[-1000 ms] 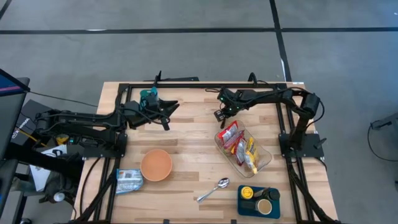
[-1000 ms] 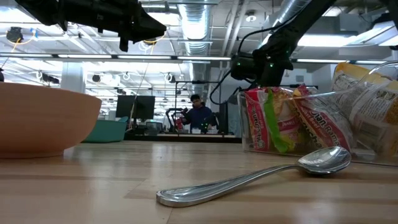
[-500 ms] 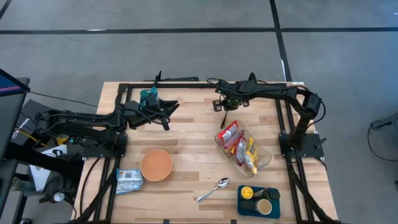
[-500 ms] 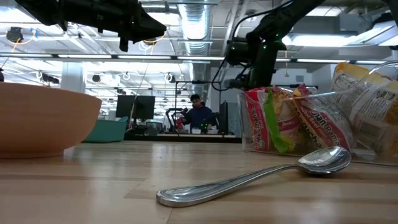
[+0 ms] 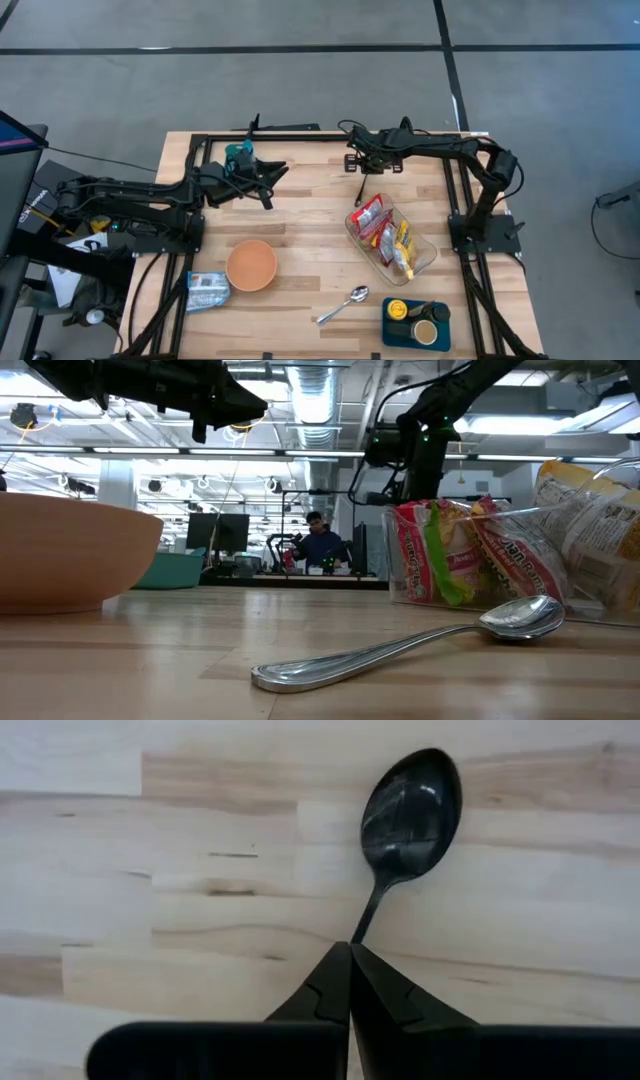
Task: Pick & Place Food Item
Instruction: Put the black spoon into the green bin
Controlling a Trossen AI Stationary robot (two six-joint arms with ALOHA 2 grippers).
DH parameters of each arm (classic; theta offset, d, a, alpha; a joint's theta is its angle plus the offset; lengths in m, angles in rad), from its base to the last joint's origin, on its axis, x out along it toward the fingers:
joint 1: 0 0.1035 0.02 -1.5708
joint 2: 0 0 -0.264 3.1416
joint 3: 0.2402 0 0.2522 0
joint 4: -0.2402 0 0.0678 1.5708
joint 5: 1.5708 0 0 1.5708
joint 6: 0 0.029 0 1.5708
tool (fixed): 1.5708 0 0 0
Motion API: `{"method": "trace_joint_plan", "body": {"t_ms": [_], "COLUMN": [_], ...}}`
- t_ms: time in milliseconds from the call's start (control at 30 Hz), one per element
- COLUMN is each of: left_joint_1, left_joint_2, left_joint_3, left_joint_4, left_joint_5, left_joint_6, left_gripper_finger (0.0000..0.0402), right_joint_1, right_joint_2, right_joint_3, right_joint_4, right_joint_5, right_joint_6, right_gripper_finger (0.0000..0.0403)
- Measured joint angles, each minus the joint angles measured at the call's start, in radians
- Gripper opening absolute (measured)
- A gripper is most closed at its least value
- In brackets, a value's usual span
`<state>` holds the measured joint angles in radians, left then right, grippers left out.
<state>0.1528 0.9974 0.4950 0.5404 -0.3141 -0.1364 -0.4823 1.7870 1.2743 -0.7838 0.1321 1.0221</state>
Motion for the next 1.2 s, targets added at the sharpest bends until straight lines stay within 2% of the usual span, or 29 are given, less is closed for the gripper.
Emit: {"method": "trace_joint_plan", "body": {"t_ms": [300,500,700,967,1200], "left_joint_1": [0.000,0.000,0.000,0.011,0.027], "left_joint_2": [0.000,0.000,0.000,0.000,0.000], "left_joint_3": [0.000,0.000,0.000,0.000,0.000], "left_joint_4": [0.000,0.000,0.000,-0.001,-0.001], "left_joint_5": [0.000,0.000,-0.036,-0.089,-0.090], "left_joint_6": [0.000,0.002,0.090,0.305,0.315], "left_gripper_finger": [0.0076,0.0076,0.0076,0.0076,0.0076], "right_joint_1": [-0.009,-0.002,-0.003,0.005,0.025], "right_joint_2": [0.000,0.000,0.000,0.001,0.001], "right_joint_3": [0.000,0.000,0.000,0.000,0.000], "right_joint_4": [0.003,0.044,0.071,0.054,0.062], "right_joint_5": [0.005,0.005,0.005,0.001,0.034], "right_joint_6": [-0.014,-0.112,-0.176,0.011,0.112], "right_gripper_finger": [0.0000,0.0000,0.0000,0.0014,0.0064]}}
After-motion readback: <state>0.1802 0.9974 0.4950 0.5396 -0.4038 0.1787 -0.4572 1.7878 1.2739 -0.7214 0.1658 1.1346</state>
